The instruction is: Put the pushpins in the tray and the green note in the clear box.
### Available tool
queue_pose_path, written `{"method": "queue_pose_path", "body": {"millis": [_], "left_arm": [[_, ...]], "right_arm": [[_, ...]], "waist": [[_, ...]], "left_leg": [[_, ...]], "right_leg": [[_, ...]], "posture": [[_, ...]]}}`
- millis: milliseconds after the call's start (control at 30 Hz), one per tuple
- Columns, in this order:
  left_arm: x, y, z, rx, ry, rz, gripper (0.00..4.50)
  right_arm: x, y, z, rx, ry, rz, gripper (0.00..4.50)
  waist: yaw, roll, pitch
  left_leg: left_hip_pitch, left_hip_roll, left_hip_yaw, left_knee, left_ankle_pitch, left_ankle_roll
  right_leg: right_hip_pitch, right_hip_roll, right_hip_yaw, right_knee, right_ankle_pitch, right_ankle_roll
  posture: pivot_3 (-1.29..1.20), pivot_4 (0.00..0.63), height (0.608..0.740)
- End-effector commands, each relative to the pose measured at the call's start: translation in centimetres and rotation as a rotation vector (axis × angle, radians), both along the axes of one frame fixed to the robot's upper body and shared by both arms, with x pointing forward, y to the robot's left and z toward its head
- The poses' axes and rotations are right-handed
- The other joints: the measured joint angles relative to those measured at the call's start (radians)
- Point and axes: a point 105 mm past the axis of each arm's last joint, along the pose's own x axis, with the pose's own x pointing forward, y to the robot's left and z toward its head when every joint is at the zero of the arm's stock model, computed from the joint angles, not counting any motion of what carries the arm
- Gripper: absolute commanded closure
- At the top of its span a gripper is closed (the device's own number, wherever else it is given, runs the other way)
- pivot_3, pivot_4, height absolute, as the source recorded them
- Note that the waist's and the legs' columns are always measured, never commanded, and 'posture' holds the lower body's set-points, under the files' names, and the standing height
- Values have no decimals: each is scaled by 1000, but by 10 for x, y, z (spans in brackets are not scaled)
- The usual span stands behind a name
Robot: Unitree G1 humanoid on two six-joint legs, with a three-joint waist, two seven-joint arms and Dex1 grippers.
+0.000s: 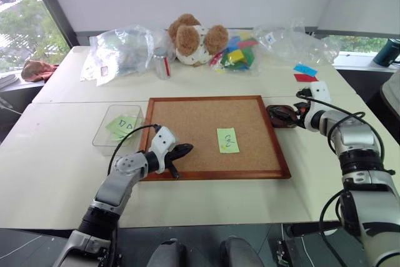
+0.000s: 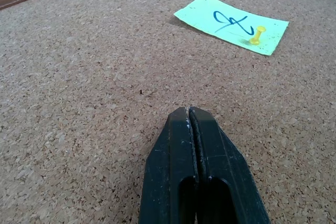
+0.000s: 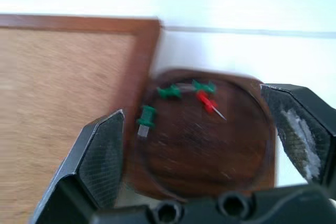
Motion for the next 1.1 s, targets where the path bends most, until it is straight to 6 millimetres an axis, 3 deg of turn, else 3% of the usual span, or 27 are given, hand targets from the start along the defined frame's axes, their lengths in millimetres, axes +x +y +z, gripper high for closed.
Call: {"method": "queue_pose_path", "body": {"millis": [33, 200, 267, 333, 433, 533, 833, 1100], "left_arm": [[-7, 9, -28, 59, 101, 25, 4500], [-6, 7, -28, 58, 101, 14, 4500], [-6, 5, -28, 59, 101, 8, 4500], [-6, 4, -27, 58, 102, 5, 4500], [-6, 5, -27, 60, 100, 5, 4500], [-5, 5, -26, 60, 98, 6, 4500], [-5, 7, -25, 59, 92, 18, 4500], [-6, 8, -26, 61, 93, 17, 4500]], "right_arm": [[-19, 33, 31, 4, -70, 179, 34], [-48, 87, 27, -4, -58, 381, 34], [-66, 126, 16, 12, -37, 503, 34], [-79, 151, 7, 30, -17, 567, 34], [-88, 166, -2, 25, -3, 595, 938], [-89, 172, -10, -10, 9, 599, 2315], [-90, 167, -31, -29, 58, 583, 2315], [-86, 159, -37, -11, 74, 549, 2315]], "waist": [[0, 0, 0], [0, 1, 0], [0, 1, -1], [0, 1, -1], [3, 1, -1], [3, 1, -1], [3, 1, -1], [2, 1, -1]], "left_leg": [[0, 0, 0, 0, 0, 0], [0, 0, 0, 0, 0, 0], [0, 0, 0, 0, 0, 1], [0, 0, 0, -1, 0, 1], [-1, 0, 0, 0, 0, 1], [-1, 0, 0, 1, -1, 2], [-1, 0, 0, 1, -1, 2], [-1, 0, 0, 1, -1, 2]], "right_leg": [[0, 0, 0, 0, 0, 0], [0, 0, 0, -1, 0, 0], [0, 0, 0, -1, 0, 0], [0, 0, 0, -1, 0, 0], [0, 0, 0, -1, 0, 0], [1, -1, 0, -2, 0, 0], [1, 0, -1, -2, 0, 0], [1, 0, -1, -2, 0, 0]], "posture": [[0, 150, 740], [0, 150, 740], [0, 150, 740], [0, 150, 740], [0, 150, 740], [0, 150, 740], [0, 150, 740], [0, 150, 740]]}}
